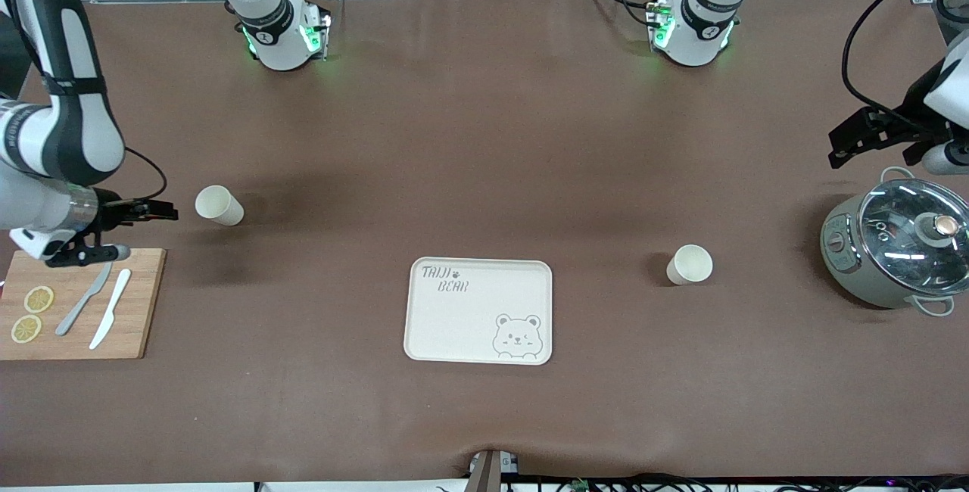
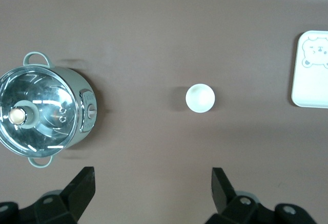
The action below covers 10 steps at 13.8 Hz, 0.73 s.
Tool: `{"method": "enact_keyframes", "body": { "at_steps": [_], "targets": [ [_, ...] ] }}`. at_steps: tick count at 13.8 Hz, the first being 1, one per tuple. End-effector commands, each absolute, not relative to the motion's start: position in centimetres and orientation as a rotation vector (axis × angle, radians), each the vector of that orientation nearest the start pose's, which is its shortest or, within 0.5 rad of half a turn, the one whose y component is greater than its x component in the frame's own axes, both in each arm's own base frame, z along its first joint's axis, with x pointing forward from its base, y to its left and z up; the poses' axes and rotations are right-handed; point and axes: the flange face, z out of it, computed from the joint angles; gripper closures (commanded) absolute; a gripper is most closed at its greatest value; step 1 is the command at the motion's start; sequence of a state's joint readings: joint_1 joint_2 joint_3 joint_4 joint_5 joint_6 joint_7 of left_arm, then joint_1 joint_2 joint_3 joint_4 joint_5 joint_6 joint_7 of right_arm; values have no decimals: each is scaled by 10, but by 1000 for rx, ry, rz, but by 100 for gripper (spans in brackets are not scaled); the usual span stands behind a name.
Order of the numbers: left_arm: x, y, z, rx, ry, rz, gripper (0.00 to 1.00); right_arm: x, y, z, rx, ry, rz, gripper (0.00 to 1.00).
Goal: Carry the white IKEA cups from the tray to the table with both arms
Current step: 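Open the right gripper and draw it back from the cup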
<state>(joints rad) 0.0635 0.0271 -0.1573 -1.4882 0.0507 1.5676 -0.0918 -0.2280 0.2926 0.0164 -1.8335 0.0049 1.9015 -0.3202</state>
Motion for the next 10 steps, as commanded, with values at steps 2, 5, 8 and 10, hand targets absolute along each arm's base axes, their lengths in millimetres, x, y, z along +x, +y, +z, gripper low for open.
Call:
{"method": "enact_keyframes", "body": {
  "at_steps": [2, 5, 8, 10],
  "targets": [
    [533, -77, 646, -3120, 80, -44, 0, 631, -120, 437, -2979, -152, 148, 0],
    [512, -76, 644, -3131, 86, -24, 0, 644, -102, 496, -2997, -217, 69, 0],
    [511, -76, 647, -3142, 87, -29, 0, 636, -78, 554, -2994, -274, 114, 0],
    [511, -76, 646, -3142, 84, -24, 0, 611, -73, 604, -3005, -270, 48, 0]
  ]
}}
